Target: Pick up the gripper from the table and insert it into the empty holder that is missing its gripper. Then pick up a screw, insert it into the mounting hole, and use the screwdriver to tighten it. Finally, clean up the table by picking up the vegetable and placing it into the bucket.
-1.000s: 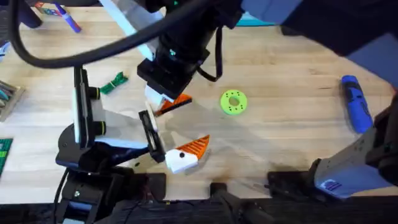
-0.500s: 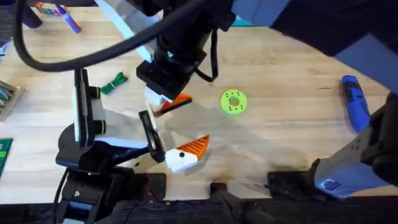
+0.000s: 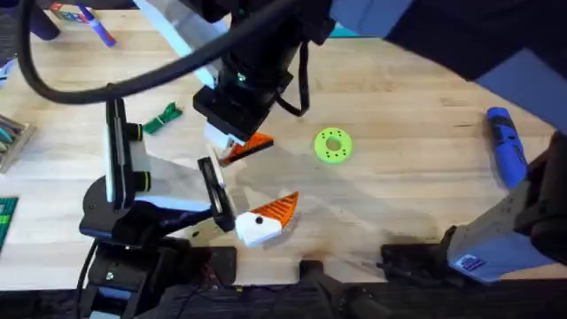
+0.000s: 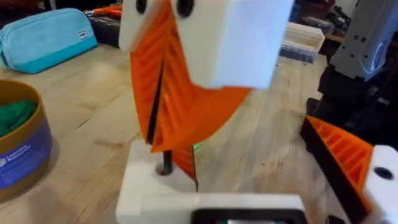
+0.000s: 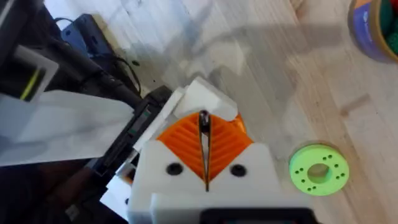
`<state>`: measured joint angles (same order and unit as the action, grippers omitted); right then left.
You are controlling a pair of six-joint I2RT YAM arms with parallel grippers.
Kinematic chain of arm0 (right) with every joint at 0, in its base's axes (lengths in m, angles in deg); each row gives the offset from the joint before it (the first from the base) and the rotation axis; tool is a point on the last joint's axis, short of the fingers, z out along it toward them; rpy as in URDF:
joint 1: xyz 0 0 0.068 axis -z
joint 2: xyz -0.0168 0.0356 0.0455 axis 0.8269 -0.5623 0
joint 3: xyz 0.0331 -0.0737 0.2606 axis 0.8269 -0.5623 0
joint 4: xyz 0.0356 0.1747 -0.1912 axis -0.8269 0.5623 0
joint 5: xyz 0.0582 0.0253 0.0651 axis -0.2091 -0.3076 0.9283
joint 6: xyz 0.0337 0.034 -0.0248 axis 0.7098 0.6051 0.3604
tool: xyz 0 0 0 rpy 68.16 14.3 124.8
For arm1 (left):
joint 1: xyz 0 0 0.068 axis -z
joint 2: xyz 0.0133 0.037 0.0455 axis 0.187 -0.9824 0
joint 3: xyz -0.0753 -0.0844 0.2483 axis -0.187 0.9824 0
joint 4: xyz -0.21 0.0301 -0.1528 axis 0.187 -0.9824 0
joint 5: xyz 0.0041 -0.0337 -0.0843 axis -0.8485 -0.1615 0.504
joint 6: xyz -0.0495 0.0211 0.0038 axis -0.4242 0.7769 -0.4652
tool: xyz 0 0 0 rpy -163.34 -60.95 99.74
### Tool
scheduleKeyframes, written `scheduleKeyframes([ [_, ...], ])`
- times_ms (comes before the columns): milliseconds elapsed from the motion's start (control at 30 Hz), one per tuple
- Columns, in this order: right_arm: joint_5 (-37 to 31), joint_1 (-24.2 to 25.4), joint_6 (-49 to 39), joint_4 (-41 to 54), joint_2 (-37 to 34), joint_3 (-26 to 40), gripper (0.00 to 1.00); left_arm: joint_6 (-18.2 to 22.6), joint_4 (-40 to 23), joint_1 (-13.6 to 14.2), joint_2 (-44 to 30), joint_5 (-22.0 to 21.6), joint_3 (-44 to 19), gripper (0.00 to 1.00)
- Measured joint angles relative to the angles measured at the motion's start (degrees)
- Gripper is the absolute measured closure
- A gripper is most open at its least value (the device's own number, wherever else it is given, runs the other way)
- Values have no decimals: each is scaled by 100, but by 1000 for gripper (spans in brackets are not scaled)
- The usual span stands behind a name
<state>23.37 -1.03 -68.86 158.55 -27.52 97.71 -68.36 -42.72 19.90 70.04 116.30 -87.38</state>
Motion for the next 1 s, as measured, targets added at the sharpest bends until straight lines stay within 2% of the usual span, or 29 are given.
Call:
scheduleKeyframes([
  [1000,-24,0,-22,72,0,0,989,11,0,0,2,0,0,9],
])
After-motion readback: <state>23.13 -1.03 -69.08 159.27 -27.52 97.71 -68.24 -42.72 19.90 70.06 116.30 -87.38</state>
